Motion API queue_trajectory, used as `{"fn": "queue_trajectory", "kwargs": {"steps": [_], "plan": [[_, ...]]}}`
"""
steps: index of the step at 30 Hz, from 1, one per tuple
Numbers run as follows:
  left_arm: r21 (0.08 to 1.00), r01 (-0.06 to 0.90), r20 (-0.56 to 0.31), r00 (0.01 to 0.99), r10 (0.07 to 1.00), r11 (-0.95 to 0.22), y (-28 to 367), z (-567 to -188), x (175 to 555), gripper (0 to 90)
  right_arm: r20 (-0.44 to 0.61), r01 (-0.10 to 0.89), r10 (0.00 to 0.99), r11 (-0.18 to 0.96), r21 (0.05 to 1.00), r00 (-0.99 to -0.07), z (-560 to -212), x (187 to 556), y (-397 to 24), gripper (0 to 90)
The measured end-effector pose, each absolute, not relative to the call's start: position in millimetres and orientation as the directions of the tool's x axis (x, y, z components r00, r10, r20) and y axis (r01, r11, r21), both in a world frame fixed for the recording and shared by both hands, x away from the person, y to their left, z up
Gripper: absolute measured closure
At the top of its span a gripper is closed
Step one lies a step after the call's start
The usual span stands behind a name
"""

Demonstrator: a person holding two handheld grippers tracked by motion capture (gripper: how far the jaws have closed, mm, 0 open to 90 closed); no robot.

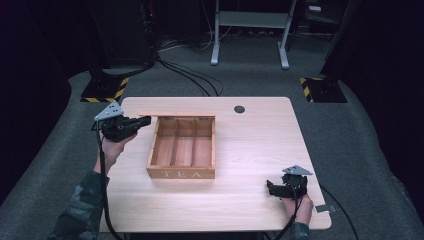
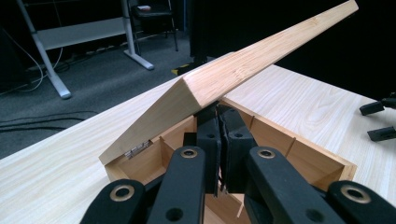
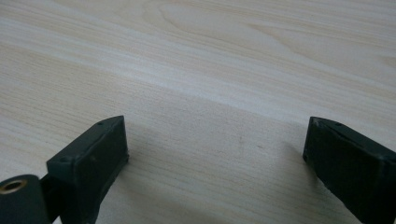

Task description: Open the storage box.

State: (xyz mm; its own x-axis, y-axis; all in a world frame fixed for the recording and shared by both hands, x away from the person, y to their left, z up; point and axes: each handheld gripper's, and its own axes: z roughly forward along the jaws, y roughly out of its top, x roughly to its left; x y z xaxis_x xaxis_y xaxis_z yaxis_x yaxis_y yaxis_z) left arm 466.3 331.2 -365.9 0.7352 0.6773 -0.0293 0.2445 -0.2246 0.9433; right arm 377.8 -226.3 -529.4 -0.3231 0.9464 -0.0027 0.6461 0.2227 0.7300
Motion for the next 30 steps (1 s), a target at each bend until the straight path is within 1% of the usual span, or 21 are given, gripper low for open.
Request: {"fn": "queue_trajectory", "kwargs": {"steps": [30], "plan": [[0.944, 0.239, -0.025, 0.736, 0.676, -0.225, 329.0, -362.7, 467.8, 87.6, -0.003, 0.646, 0.946, 0.223, 0.73, -0.324, -529.4, 377.8, -226.3, 5.8]]}}
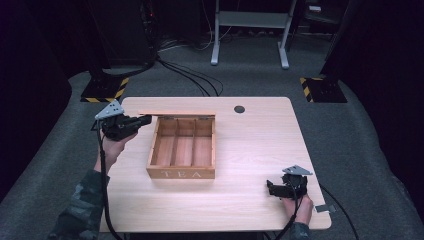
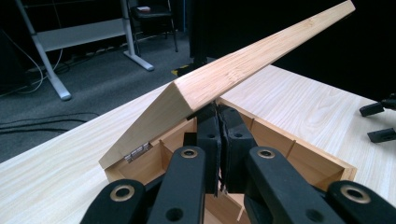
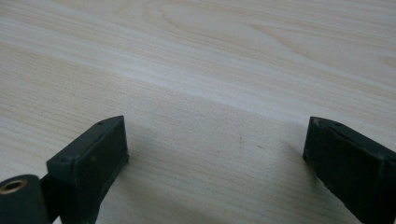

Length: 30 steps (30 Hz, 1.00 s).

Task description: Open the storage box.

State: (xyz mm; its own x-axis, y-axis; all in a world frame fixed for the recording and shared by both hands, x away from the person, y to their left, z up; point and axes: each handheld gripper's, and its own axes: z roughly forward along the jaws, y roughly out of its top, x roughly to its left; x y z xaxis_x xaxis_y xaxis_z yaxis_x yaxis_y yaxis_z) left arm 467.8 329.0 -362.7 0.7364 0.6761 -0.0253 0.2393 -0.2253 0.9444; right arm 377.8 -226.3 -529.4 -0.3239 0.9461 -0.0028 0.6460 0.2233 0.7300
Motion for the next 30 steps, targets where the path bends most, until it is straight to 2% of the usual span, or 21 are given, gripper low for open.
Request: {"fn": "queue_trajectory", "kwargs": {"steps": [30], "plan": [[0.944, 0.236, -0.023, 0.744, 0.667, -0.231, 327.5, -362.2, 468.3, 87.7, -0.003, 0.646, 0.946, 0.223, 0.73, -0.324, -529.4, 377.8, -226.3, 5.9]]}}
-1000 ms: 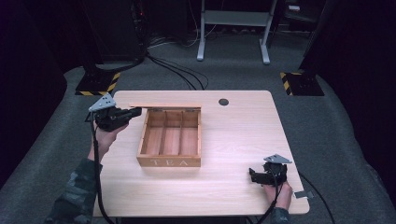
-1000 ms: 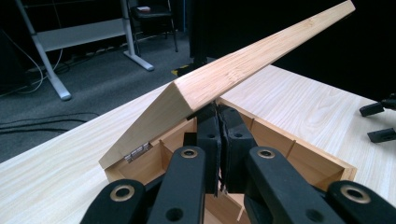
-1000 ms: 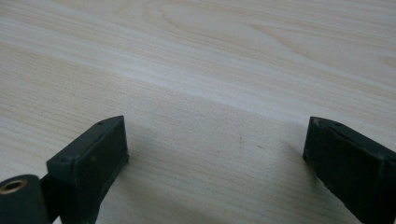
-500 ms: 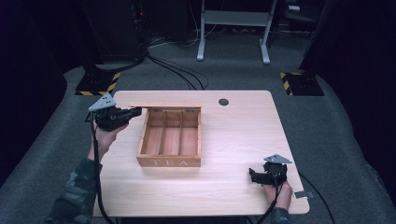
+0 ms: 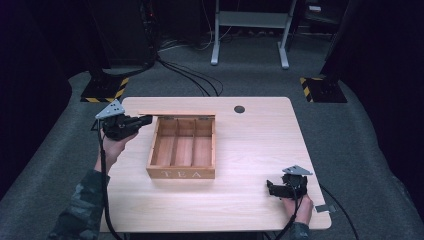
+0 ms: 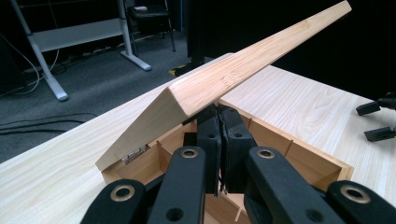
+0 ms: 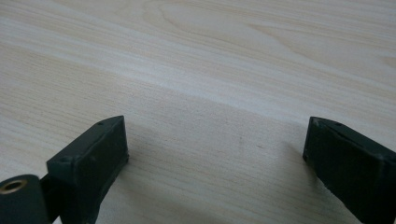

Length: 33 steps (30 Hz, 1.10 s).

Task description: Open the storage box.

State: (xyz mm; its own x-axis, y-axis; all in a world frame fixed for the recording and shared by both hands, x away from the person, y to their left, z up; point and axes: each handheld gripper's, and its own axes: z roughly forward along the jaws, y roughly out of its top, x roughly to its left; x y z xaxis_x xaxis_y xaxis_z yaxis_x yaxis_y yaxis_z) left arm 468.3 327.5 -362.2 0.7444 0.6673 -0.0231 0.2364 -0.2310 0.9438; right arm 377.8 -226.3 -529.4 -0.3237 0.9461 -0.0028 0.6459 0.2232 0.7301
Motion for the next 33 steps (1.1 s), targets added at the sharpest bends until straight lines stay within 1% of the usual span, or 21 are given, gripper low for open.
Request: {"fn": "queue_trajectory", "kwargs": {"steps": [33], "plan": [[0.942, 0.236, -0.019, 0.747, 0.665, -0.238, 327.5, -362.1, 468.7, 87.9, -0.003, 0.646, 0.946, 0.223, 0.73, -0.324, -529.4, 377.8, -226.3, 5.9]]}}
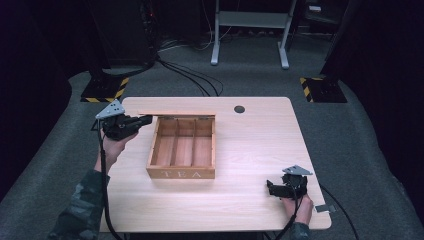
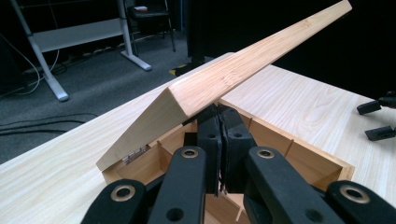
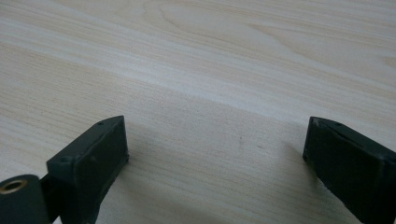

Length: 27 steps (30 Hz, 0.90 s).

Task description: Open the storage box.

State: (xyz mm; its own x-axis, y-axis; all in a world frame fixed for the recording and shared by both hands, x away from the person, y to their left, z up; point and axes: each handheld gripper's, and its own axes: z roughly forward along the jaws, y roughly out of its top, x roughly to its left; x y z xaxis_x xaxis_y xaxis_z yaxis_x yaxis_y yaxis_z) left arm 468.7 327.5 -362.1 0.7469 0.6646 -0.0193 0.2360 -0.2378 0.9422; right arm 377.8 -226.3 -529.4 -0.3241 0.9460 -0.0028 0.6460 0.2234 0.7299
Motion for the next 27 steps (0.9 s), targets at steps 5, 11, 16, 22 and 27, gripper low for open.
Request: {"fn": "queue_trajectory", "kwargs": {"steps": [5, 11, 16, 22, 27], "plan": [[0.941, 0.237, -0.018, 0.748, 0.664, -0.242, 327, -362, 468, 87.8, -0.003, 0.646, 0.946, 0.223, 0.73, -0.324, -529, 378, -226, 5.9], [0.941, 0.236, -0.018, 0.749, 0.663, -0.241, 327, -365, 465, 87.7, -0.002, 0.646, 0.946, 0.223, 0.73, -0.324, -529, 378, -226, 5.9], [0.944, 0.231, -0.016, 0.743, 0.669, -0.234, 329, -366, 462, 87.3, -0.002, 0.646, 0.946, 0.223, 0.73, -0.324, -529, 378, -226, 6.0], [0.944, 0.233, -0.021, 0.745, 0.667, -0.231, 331, -373, 457, 86.9, -0.003, 0.645, 0.946, 0.223, 0.73, -0.324, -529, 378, -226, 6.0], [0.942, 0.237, -0.021, 0.75, 0.661, -0.239, 332, -377, 454, 86.1, -0.001, 0.647, 0.946, 0.222, 0.73, -0.323, -529, 378, -226, 6.0]]}}
